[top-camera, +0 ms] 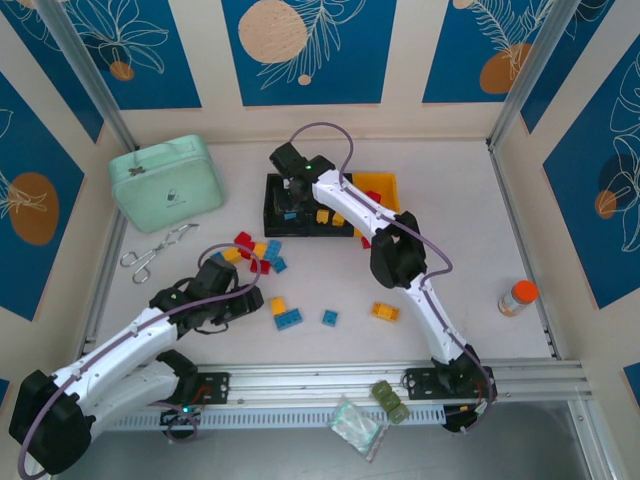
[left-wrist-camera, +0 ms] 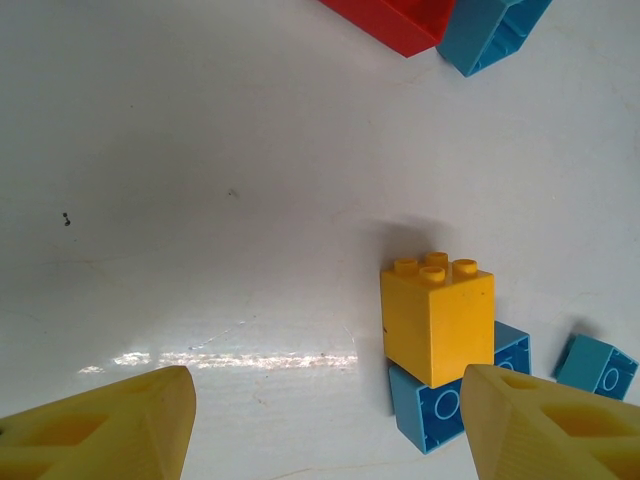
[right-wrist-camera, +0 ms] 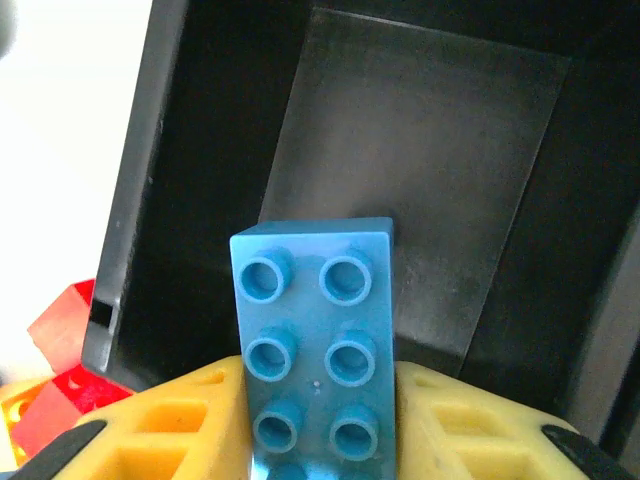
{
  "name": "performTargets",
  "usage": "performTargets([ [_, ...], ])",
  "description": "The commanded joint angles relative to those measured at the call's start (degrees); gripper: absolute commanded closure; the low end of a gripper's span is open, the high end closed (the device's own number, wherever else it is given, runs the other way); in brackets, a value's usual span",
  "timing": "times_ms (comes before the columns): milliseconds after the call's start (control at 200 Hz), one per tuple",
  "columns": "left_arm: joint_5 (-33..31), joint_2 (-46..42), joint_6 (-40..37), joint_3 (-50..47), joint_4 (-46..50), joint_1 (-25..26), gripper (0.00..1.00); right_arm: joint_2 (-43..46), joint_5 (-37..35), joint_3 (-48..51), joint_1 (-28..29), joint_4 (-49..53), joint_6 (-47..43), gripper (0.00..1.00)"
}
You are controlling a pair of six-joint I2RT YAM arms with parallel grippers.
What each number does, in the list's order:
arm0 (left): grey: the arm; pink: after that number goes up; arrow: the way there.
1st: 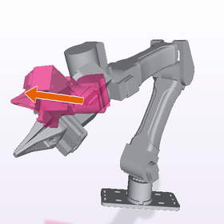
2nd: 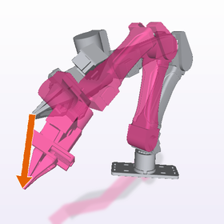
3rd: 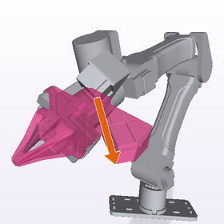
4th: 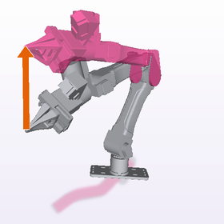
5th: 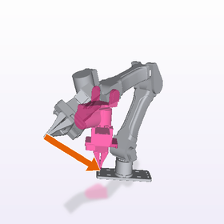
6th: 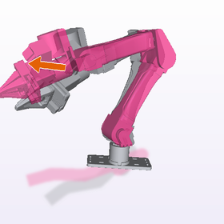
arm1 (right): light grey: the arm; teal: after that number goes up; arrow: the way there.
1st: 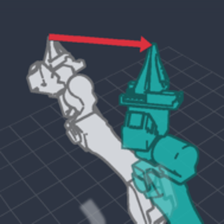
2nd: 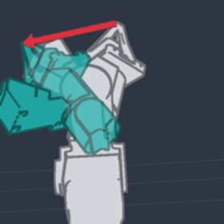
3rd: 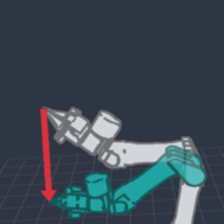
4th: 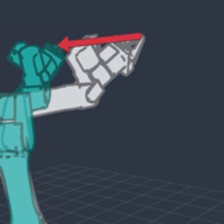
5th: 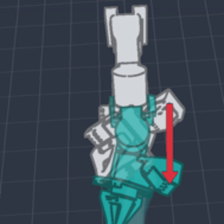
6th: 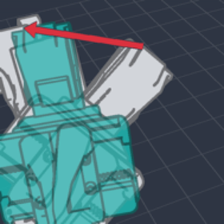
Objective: Sort the legos into containers by color
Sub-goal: Place the lego in the container.
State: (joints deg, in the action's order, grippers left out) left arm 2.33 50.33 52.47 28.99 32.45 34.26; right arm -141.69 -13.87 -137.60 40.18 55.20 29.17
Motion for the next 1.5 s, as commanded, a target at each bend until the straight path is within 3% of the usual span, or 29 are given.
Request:
performTargets([
  [0,0.3,-0.4,-0.8,0.7,0.2,0.5,0.3,-2.4,-0.9,-5.6,-0.2,4.5,0.7,0.63],
  [215,0.4,-0.3,-0.8,0.5,0.2,0.5,0.3,-3.1,-1.9,-7.8,-0.3,5.4,0.8,0.49],
  [455,0.3,-0.2,-1.1,1.5,0.5,0.5,0.3,1.7,-3.9,-4.6,0.8,4.2,-0.3,0.48],
  [870,3.0,2.9,-2.9,4.5,1.0,1.1,0.33,34.4,-3.2,38.8,2.7,-13.5,1.2,0.48],
  [1161,0.1,10.8,-1.4,8.5,-0.2,7.1,0.33,58.7,2.4,71.9,1.7,-22.5,4.5,0.45],
  [1341,-3.0,17.8,0.0,11.9,0.5,11.1,0.29,70.4,2.8,84.7,1.5,-23.0,8.0,0.44],
  [1496,-5.3,23.7,0.6,14.5,0.3,13.2,0.27,75.2,3.7,90.8,0.6,-24.1,10.7,0.43],
])
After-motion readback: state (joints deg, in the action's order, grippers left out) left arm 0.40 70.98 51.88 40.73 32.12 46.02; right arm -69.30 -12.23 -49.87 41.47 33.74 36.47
